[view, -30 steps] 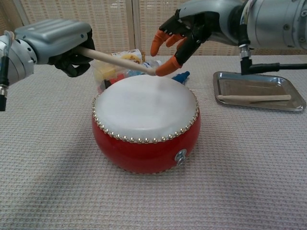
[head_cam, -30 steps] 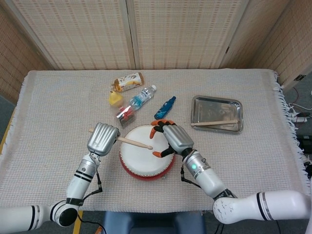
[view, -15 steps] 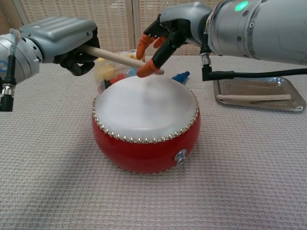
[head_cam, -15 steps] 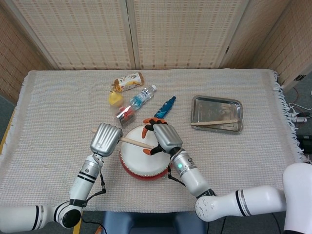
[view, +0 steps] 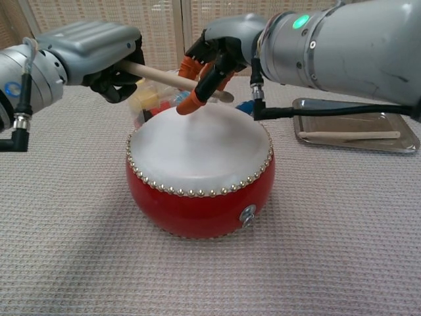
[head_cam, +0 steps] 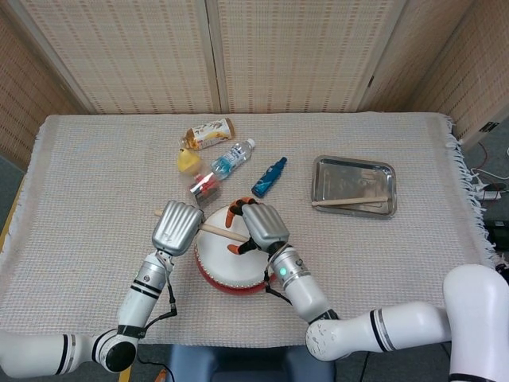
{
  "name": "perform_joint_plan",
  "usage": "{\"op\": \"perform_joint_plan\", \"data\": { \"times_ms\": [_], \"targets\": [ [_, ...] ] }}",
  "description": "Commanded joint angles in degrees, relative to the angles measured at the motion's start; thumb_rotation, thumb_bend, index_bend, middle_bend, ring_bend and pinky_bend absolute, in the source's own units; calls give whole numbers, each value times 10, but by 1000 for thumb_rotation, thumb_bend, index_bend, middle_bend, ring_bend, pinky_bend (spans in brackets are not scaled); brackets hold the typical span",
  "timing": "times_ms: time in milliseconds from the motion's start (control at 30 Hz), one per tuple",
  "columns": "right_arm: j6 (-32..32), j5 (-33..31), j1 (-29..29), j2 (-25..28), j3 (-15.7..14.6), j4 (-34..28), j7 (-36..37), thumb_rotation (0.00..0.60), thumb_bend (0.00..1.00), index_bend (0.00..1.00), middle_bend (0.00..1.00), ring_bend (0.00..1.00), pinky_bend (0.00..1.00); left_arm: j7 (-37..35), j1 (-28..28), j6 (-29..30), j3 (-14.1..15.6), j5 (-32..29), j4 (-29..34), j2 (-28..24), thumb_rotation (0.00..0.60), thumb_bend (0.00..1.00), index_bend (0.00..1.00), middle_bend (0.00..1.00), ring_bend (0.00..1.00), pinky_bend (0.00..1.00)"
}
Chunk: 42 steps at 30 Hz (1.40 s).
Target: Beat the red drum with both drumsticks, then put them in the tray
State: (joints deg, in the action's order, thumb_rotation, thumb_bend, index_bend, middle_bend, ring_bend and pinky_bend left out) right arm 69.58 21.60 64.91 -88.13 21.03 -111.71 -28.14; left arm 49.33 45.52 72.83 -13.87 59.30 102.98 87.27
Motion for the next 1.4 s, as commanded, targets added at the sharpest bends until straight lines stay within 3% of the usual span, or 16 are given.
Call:
{"op": "perform_joint_plan", "data": {
  "times_ms": [33, 200, 333, 1133, 1400],
  "targets": [
    [6, -1, 2, -6, 3, 3, -4, 600, 195, 498, 320, 236, 411, 3, 2, 1, 0, -4, -1, 2, 600, 808, 1000, 1000, 1000, 1000],
    [18, -2, 3, -20, 8, 9, -10, 600, 239, 533, 368, 311, 587, 7, 5, 3, 0, -10, -3, 4, 600, 808, 1000, 1000, 1000, 1000],
    [21, -6, 3, -33, 14, 16, -9, 600, 279, 550, 394, 348, 661, 9, 8, 3, 0, -14, -4, 6, 600, 807, 998, 1000, 1000, 1000],
    [2, -21, -14, -63, 43, 31, 18, 600, 481, 665, 490, 486, 770, 10, 14, 10, 8, -17, -6, 8, 600, 784, 947, 1000, 993, 1000],
    [2, -24, -18, -68, 49, 37, 23, 600, 576, 734, 527, 525, 794, 11, 11, 23, 13, -3, -9, 9, 600, 740, 866, 981, 969, 1000]
  ]
}}
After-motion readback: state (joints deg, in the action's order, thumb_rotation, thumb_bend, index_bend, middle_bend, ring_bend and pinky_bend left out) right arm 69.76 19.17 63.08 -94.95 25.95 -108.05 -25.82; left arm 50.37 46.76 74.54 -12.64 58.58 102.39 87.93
